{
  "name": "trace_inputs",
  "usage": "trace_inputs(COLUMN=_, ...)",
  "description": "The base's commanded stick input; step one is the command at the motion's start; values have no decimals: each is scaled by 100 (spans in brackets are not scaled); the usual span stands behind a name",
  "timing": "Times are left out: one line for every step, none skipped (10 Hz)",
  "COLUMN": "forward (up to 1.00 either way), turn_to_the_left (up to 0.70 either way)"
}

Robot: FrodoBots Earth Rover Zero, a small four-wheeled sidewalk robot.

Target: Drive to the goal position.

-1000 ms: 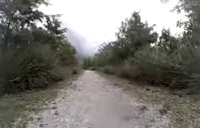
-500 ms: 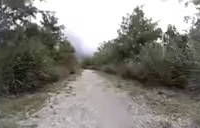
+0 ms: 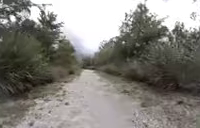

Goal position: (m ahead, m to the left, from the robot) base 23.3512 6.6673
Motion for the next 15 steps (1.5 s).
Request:
trace_inputs(forward=85, turn_to_the_left=0)
trace_inputs(forward=85, turn_to_the_left=0)
trace_inputs(forward=85, turn_to_the_left=3)
trace_inputs(forward=85, turn_to_the_left=21)
trace_inputs(forward=85, turn_to_the_left=29)
trace_inputs(forward=85, turn_to_the_left=20)
trace_inputs(forward=85, turn_to_the_left=0)
trace_inputs(forward=85, turn_to_the_left=0)
trace_inputs(forward=85, turn_to_the_left=0)
trace_inputs(forward=85, turn_to_the_left=0)
trace_inputs(forward=85, turn_to_the_left=0)
trace_inputs(forward=85, turn_to_the_left=0)
trace_inputs(forward=85, turn_to_the_left=0)
trace_inputs(forward=85, turn_to_the_left=0)
trace_inputs(forward=85, turn_to_the_left=0)
